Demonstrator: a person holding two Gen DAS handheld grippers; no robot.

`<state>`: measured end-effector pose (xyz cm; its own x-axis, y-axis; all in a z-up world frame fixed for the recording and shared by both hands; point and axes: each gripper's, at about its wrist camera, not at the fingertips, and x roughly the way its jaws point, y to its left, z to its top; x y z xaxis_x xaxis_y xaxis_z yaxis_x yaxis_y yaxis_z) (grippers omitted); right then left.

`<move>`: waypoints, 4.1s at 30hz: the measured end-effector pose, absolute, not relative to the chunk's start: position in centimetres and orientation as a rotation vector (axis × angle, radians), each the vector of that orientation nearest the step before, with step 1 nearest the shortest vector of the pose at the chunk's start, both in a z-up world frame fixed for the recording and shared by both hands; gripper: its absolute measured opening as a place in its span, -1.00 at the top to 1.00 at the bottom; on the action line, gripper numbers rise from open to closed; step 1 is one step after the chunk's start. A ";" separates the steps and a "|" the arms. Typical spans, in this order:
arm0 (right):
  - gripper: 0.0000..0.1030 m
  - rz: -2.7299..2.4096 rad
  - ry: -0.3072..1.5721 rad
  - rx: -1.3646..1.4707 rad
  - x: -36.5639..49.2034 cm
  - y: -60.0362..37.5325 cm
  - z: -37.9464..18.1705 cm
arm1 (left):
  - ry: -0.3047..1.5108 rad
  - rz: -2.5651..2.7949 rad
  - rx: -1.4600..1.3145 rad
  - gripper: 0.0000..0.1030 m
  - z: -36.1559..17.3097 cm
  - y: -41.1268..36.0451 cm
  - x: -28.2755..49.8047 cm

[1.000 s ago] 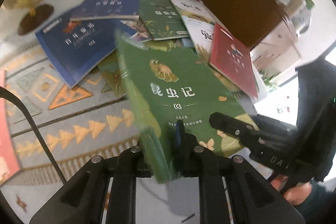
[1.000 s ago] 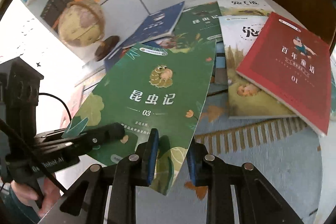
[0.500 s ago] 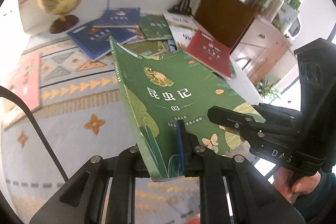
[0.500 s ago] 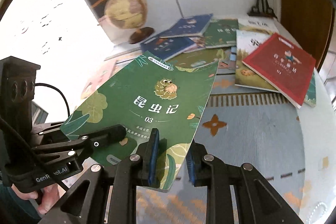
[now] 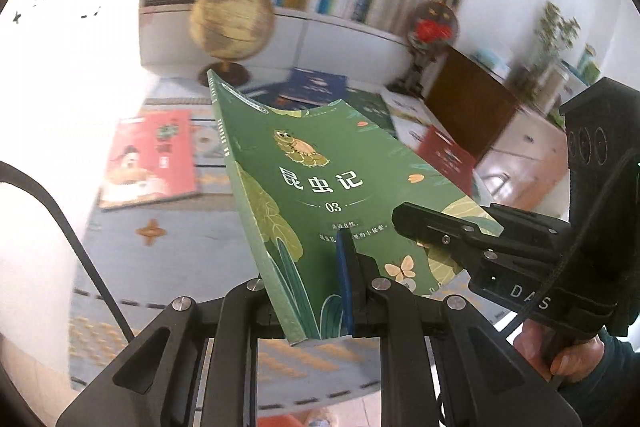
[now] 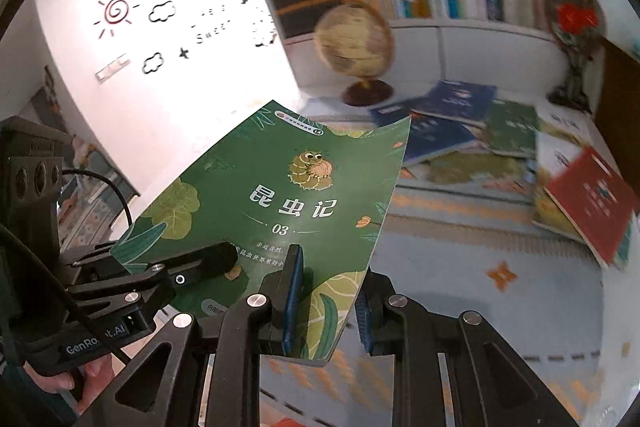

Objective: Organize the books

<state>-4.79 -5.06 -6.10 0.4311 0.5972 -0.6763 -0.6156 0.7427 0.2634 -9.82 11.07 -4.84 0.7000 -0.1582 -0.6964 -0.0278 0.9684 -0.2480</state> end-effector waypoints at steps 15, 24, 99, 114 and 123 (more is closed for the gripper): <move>0.53 0.805 0.988 -0.058 6.1 14.3 -12.4 | 0.912 0.003 -0.344 0.68 -11.0 28.4 -0.1; 0.54 0.749 1.064 -0.057 11.3 19.8 -15.8 | 0.971 -0.034 -0.435 0.68 -14.8 34.0 4.8; 0.04 0.215 0.988 0.388 -2.9 -29.8 -10.2 | 1.054 -0.430 -0.208 -0.44 -9.6 -6.2 -0.6; -0.06 0.012 1.064 0.424 11.4 -37.2 -14.4 | 1.061 -0.488 -0.132 -0.33 -13.1 -12.5 19.6; -0.06 -0.066 1.064 0.325 18.4 -37.7 -16.2 | 1.113 -0.571 -0.075 0.07 -16.6 -15.5 26.6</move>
<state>18.35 -37.75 -16.19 0.4885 0.1024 -0.8665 0.2094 0.9503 0.2304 26.59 -15.46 -16.62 0.3152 -0.4693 -0.8249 0.3961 0.8549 -0.3350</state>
